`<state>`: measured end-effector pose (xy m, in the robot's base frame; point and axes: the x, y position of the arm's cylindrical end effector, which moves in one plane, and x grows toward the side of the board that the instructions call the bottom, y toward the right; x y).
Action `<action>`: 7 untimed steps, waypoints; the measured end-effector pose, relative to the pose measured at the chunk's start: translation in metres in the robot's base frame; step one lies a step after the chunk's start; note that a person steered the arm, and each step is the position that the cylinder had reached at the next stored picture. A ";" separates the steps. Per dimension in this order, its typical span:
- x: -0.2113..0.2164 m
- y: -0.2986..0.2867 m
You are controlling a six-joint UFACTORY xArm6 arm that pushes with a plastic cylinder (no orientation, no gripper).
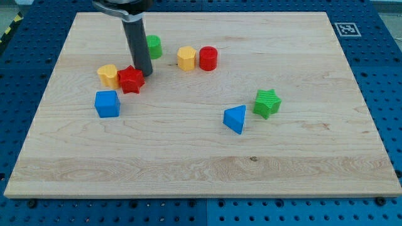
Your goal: Push the red circle along with yellow hexagon towards the center left of the board
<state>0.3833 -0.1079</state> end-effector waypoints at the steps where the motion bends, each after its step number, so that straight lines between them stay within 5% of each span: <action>1: 0.000 0.036; 5: 0.000 0.187; 7: -0.017 0.197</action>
<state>0.3660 0.0894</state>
